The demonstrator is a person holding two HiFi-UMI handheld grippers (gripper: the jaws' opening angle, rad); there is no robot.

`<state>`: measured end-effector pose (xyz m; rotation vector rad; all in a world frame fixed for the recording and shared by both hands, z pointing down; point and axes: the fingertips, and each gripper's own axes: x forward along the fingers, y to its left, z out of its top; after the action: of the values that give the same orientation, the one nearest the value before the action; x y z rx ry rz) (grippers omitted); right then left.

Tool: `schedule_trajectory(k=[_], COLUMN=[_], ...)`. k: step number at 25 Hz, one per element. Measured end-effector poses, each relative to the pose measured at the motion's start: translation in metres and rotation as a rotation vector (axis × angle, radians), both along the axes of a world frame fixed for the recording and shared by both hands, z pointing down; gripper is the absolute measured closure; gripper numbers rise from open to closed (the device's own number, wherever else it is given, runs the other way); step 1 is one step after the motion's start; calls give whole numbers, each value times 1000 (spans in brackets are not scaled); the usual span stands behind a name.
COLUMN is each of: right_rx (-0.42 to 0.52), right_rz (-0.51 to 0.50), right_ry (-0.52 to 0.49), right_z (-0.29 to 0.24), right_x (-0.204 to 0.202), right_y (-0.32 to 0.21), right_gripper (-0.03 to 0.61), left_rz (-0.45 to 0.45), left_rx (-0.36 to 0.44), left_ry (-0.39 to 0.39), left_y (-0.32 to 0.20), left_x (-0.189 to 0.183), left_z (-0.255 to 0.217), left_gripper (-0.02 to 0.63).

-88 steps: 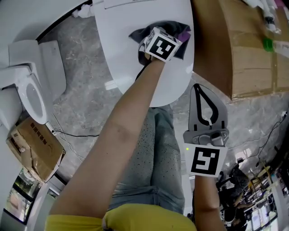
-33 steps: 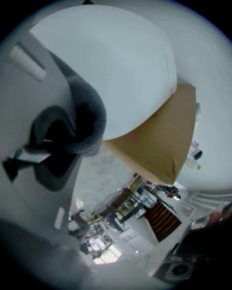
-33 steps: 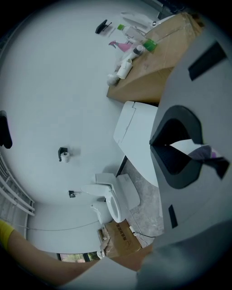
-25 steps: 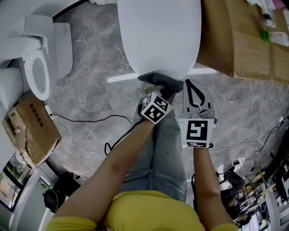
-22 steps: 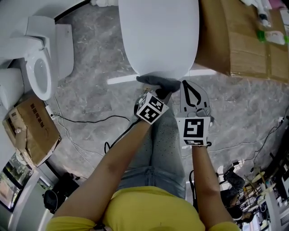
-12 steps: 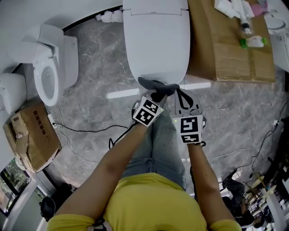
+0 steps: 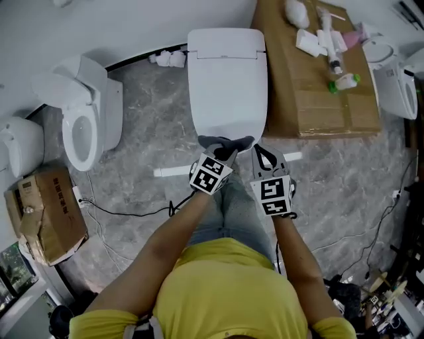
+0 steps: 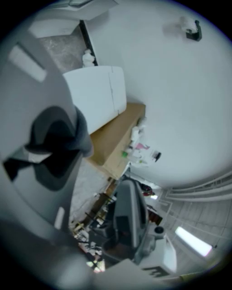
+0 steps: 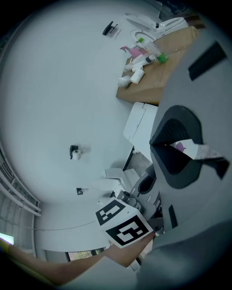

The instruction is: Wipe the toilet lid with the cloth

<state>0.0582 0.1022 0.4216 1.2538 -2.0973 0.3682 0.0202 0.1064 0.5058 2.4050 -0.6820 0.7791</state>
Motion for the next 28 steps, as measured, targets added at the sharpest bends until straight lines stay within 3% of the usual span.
schedule_trajectory(k=[14,20,28], right_rx=[75,150,294], right_rz=[-26,-16,37], right_ry=[-24,-48,-160], right_z=[-51,-87,-165], right_x=[-20,-13,1], right_y=[-3,-17,-28], right_gripper=[562,562,561], left_rz=[-93,-124,-203], left_rx=[89,196,377], left_ry=[109,163,282], left_y=[-16,-35,-54], left_x=[-22,-17,-18], left_z=[-81,-130,-230], left_gripper=[595,595,595])
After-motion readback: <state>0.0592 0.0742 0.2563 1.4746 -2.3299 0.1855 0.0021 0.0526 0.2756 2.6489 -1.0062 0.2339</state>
